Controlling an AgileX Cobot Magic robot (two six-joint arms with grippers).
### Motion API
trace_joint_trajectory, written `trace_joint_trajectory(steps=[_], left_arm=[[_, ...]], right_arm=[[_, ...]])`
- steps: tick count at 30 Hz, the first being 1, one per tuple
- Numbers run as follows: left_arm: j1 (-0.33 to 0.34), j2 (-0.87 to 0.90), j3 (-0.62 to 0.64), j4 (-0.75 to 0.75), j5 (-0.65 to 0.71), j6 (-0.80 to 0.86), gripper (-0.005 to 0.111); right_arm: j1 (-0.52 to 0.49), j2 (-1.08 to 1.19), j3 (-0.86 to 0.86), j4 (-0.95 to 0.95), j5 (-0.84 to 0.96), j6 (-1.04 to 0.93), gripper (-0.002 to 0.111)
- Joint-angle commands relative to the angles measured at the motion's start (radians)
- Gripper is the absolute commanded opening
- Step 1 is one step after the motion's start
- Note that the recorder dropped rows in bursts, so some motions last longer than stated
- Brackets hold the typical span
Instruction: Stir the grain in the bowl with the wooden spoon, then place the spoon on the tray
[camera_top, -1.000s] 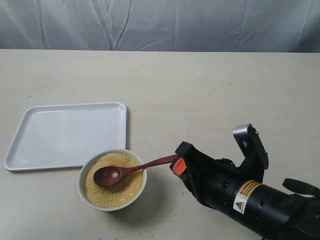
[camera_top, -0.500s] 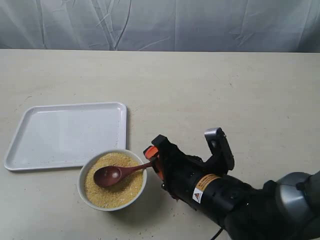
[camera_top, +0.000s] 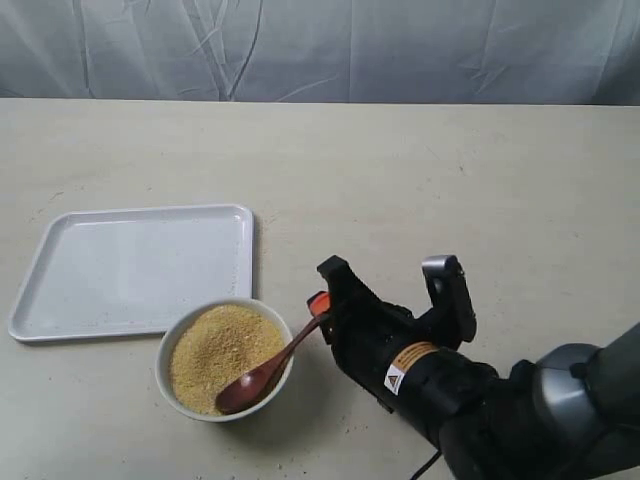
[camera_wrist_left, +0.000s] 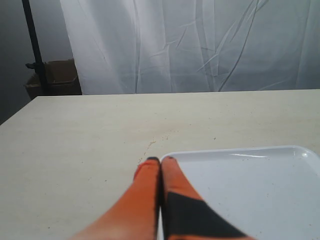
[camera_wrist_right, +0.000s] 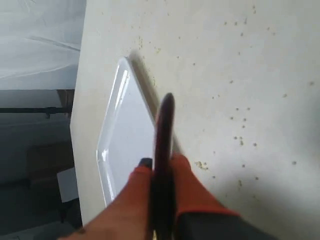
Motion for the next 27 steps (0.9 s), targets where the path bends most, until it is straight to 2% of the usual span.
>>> trace_joint_trajectory(steps=[1,7,11,19,27], left_arm=[[0.001,-0.005,0.005,-0.003,-0.005,-0.003,0.000],[0.001,-0.005,0.005,-0.003,-0.005,-0.003,0.000],[0.001,-0.005,0.005,-0.003,-0.005,-0.003,0.000],[0.001,-0.005,0.005,-0.003,-0.005,-0.003,0.000],[0.001,-0.005,0.005,-0.003,-0.005,-0.003,0.000]], right_arm=[[0.004,0.002,0.005,0.031,0.007,-0.009,-0.001],[0.005,-0.028,0.005,0.029,-0.096,-0.009,-0.001],[0.019,-0.063,0.005,0.019,-0.275,-0.099,-0.001],[0.022,-0.171,-0.024,-0.105,-0.299,-0.785,-0.001],[0.022,-0.164,-0.178,-0.103,-0.002,-1.218,-0.001]])
